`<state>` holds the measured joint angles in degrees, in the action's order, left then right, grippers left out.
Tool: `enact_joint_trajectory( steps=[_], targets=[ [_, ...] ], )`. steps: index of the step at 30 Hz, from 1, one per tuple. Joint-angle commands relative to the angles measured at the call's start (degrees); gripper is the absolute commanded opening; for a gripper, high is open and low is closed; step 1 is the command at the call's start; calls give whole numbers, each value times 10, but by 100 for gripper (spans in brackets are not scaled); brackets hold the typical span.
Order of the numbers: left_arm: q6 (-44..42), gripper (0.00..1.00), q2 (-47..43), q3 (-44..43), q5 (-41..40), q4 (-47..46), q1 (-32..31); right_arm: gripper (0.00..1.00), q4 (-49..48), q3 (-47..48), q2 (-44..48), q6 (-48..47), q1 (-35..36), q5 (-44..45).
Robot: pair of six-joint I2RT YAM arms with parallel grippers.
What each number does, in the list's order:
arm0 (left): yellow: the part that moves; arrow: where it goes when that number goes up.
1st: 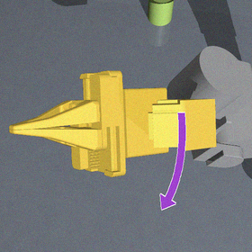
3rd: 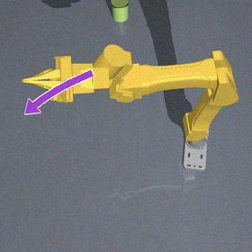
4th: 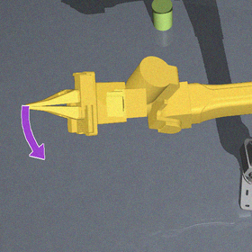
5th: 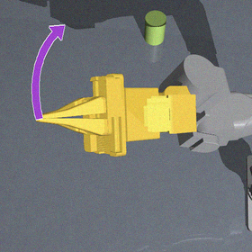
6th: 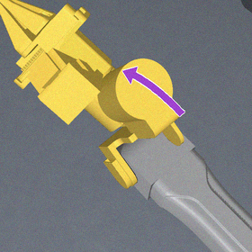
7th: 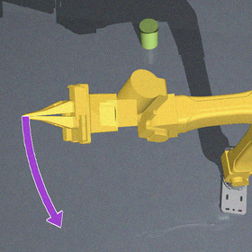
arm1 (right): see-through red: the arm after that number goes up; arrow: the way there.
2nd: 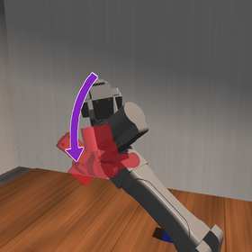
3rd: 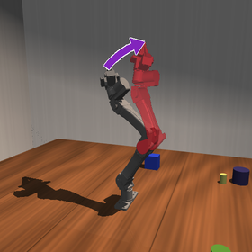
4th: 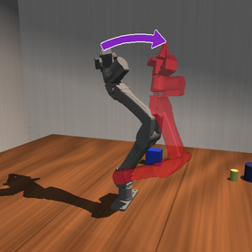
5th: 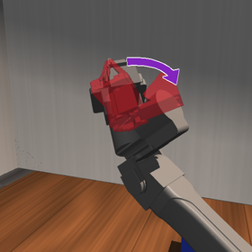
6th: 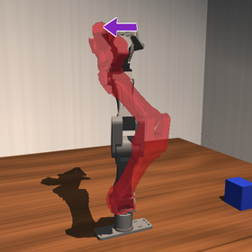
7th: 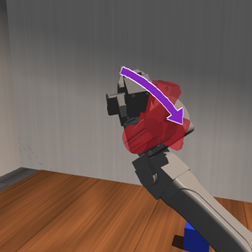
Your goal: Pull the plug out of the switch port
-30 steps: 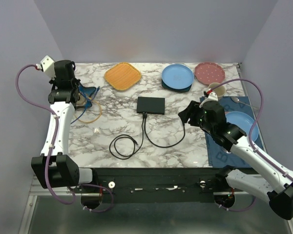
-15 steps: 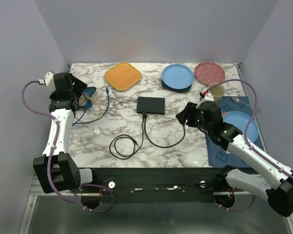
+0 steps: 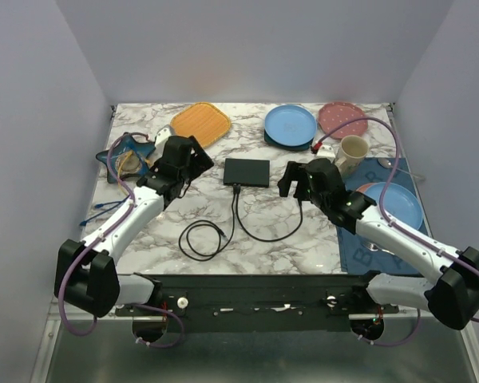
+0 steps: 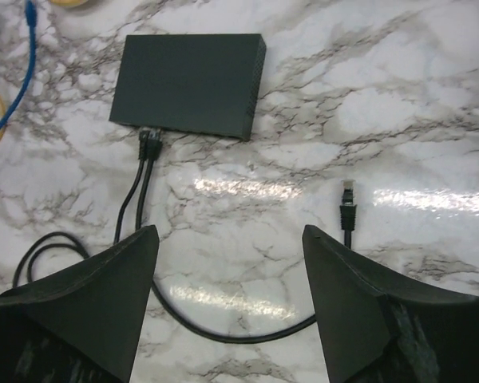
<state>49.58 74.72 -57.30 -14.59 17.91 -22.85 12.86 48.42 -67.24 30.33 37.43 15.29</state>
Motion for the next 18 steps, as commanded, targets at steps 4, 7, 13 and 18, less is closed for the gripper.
enact_joint_trajectory(
  steps=[4,7,13,18],
  targets=[
    [133,99,-33,156,173,-227,56,100,9,59,-79,36,2,98],
    [131,99,-17,161,223,-271,59,100,23,104,-119,47,2,83],
    [109,99,-5,165,240,-260,58,95,-6,178,-188,41,-22,-26],
    [116,99,18,198,274,-334,58,78,-10,270,-293,-11,-24,-105]
  ],
)
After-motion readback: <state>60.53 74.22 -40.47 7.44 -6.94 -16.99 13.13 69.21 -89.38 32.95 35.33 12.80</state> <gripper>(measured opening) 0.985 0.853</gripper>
